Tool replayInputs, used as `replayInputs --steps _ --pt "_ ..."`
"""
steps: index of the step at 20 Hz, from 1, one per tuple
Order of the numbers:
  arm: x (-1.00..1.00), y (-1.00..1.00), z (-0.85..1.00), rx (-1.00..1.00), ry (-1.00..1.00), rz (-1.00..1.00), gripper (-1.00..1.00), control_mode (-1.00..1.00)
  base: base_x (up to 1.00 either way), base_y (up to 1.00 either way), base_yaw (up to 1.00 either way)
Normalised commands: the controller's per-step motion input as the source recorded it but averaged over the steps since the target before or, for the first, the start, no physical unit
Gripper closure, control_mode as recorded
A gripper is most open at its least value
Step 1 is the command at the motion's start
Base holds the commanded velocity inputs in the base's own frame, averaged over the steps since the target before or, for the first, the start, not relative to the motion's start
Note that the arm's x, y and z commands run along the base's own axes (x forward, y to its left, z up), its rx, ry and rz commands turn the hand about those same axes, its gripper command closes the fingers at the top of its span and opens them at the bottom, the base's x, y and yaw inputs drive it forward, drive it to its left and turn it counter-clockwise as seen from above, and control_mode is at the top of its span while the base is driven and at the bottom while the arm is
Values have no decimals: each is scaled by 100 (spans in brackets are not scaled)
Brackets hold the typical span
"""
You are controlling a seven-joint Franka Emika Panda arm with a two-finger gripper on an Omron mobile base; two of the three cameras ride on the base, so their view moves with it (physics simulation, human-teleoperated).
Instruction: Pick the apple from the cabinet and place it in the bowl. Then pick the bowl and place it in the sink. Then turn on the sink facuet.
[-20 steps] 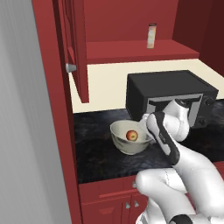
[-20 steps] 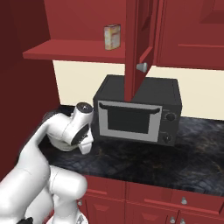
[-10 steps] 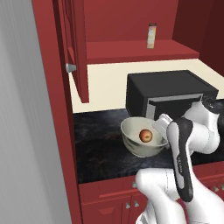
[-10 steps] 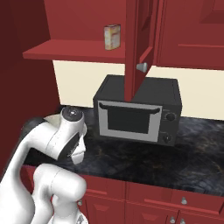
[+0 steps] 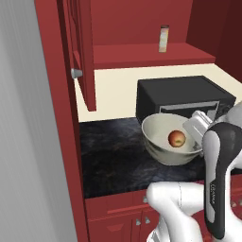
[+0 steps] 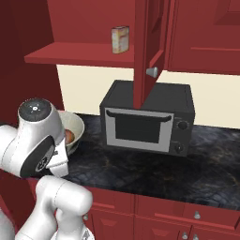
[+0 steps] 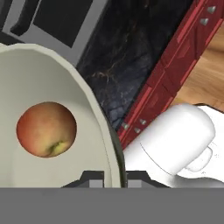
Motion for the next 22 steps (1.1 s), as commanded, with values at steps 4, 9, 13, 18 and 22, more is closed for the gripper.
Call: replayInputs --steps 4,9,13,18,22 --pt "-39 -8 56 -4 -20 0 100 -100 0 0 0" --pt "-43 -19 68 0 -9 -1 100 -100 0 0 0" --pt "-64 -5 62 -1 2 -5 100 -100 0 0 0" --pt "-46 -10 16 0 0 -4 100 -100 0 0 0" --pt "0 -3 -1 0 2 -1 100 -100 0 0 0"
